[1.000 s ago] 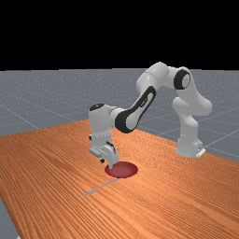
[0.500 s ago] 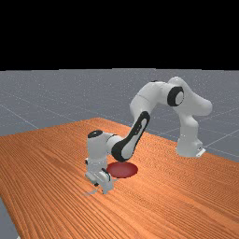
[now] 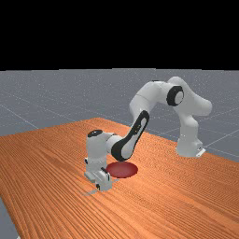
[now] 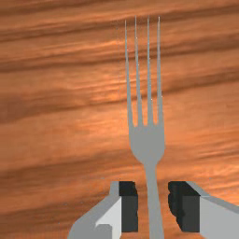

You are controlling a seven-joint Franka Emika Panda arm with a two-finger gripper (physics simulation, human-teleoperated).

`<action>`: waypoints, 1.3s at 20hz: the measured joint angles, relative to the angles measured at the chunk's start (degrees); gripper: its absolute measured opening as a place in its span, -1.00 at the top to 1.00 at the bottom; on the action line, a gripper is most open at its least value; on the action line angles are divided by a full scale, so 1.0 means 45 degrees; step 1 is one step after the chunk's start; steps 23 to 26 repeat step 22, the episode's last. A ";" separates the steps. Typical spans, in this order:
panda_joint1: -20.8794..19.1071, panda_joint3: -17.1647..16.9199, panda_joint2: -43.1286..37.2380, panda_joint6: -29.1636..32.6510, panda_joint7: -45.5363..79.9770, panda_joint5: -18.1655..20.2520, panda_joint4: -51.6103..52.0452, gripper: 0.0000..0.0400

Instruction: Put the fork on the plate

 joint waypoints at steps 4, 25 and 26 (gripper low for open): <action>0.0159 0.0000 -0.0208 0.0112 0.0191 0.0040 -0.0410 0.52; 0.0358 -0.1139 -0.7622 0.2612 -0.0213 -0.0456 -1.2257 0.52; 0.0358 -0.1139 -0.7622 0.2612 -0.0213 -0.0456 -1.2257 0.52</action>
